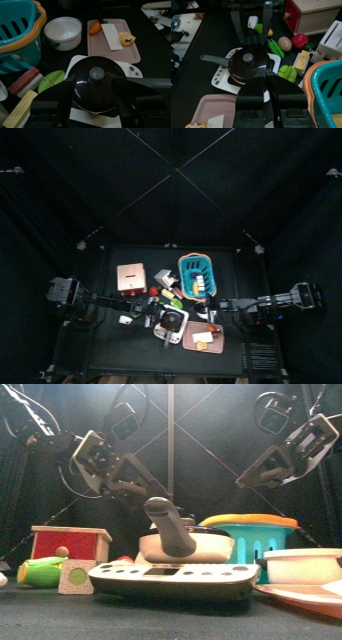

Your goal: Grab pot lid

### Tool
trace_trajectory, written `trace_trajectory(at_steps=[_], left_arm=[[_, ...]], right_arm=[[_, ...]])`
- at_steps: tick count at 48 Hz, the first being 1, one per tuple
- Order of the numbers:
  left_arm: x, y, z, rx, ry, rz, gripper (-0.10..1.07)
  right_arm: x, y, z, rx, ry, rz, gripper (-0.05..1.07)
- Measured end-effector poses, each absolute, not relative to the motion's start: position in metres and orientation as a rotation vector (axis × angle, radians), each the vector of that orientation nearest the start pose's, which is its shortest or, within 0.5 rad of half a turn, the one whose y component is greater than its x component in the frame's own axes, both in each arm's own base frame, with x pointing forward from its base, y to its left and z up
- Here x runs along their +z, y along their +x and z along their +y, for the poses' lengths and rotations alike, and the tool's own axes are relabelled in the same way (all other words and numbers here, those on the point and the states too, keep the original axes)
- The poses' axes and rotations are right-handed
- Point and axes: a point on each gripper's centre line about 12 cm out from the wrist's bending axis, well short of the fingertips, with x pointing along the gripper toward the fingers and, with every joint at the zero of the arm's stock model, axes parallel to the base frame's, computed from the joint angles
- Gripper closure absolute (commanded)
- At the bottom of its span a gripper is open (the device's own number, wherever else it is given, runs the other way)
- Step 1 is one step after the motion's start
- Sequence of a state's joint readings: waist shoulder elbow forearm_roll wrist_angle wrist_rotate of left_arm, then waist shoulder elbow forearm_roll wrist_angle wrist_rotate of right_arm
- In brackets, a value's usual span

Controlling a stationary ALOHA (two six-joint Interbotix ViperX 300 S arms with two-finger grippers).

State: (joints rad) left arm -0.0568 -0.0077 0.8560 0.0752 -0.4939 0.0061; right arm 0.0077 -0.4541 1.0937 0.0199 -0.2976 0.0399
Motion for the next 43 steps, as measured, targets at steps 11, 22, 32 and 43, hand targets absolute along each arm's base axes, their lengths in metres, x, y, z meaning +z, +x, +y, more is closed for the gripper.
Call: trace_trajectory(at_steps=[11,22,32,43], left_arm=[[0.176,0.336,-0.022,-0.098,0.072,0.323,0.13],[0.178,0.315,-0.020,-0.085,0.055,0.319,0.13],[0.178,0.308,-0.018,-0.079,0.049,0.318,0.13],[0.181,0.298,-0.018,-0.075,0.044,0.307,0.13]], right_arm=[[0.186,0.315,0.005,-0.002,0.055,0.419,0.77],[0.167,0.342,0.014,0.024,0.046,0.476,0.52],[0.162,0.357,0.021,0.040,0.041,0.486,0.38],[0.162,0.363,0.023,0.046,0.038,0.483,0.35]])
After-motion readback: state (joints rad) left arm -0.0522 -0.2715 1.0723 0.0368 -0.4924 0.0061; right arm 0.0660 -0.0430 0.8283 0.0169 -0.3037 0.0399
